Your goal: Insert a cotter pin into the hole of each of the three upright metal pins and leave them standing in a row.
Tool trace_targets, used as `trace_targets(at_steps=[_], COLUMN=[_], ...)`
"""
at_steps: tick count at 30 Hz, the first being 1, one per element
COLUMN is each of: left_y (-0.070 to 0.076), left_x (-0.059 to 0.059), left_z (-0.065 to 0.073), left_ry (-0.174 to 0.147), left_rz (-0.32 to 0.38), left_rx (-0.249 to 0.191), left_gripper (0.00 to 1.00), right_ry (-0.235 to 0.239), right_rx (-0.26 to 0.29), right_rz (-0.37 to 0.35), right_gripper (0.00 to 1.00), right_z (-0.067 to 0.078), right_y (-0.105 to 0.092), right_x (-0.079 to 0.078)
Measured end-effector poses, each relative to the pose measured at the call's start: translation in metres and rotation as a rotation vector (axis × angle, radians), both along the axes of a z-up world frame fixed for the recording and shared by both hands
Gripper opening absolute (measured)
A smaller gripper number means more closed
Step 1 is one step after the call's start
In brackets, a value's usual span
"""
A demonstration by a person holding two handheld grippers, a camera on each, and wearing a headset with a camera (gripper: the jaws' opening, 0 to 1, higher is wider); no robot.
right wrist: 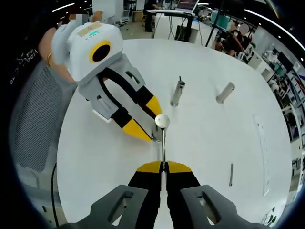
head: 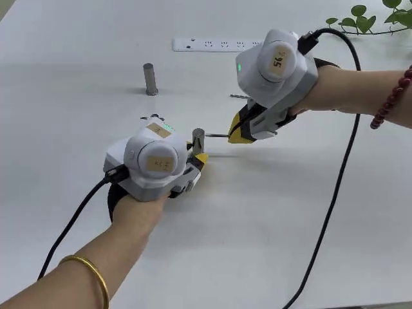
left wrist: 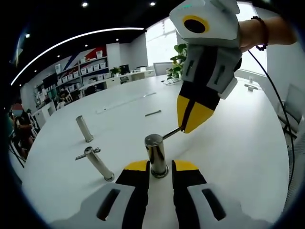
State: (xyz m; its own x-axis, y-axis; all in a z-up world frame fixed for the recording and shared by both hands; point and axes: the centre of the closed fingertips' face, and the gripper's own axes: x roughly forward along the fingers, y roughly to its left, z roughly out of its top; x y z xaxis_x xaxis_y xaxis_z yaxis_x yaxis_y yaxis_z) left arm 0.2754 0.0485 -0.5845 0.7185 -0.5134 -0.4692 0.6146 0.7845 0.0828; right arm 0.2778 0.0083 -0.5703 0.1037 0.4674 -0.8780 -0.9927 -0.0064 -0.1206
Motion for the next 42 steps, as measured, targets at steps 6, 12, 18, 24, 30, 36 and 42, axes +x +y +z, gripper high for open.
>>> trace_targets(at_steps=[6,12,18,24,30,36,42], left_y=[0.000,0.001,0.001,0.000,0.000,0.000,0.000], left_x=[0.004,0.006,0.006,0.006,0.006,0.005,0.006], left_z=[0.000,-0.001,-0.001,-0.001,-0.001,-0.001,-0.001], left_ry=[-0.001,0.005,0.003,0.003,-0.001,-0.004,-0.004], left_rz=[0.008,0.008,0.012,0.007,0.009,0.021,0.024], left_rx=[0.009,0.011,0.009,0.004,0.005,-0.002,-0.003], left_gripper=[0.14,0.11,0.11,0.10,0.10,0.10,0.10], right_ry=[0.001,-0.003,-0.010,-0.013,-0.014,-0.016,0.001], right_rx=[0.003,0.007,0.007,0.010,0.013,0.022,0.052], right_rz=[0.010,0.020,0.026,0.035,0.039,0.037,0.002], right_gripper=[0.00,0.00,0.00,0.00,0.00,0.00,0.00], right_z=[0.001,0.002,0.004,0.005,0.006,0.007,0.008], right_y=[0.003,0.009,0.013,0.019,0.027,0.029,0.032], right_x=[-0.002,-0.003,-0.004,-0.006,-0.009,-0.008,-0.009])
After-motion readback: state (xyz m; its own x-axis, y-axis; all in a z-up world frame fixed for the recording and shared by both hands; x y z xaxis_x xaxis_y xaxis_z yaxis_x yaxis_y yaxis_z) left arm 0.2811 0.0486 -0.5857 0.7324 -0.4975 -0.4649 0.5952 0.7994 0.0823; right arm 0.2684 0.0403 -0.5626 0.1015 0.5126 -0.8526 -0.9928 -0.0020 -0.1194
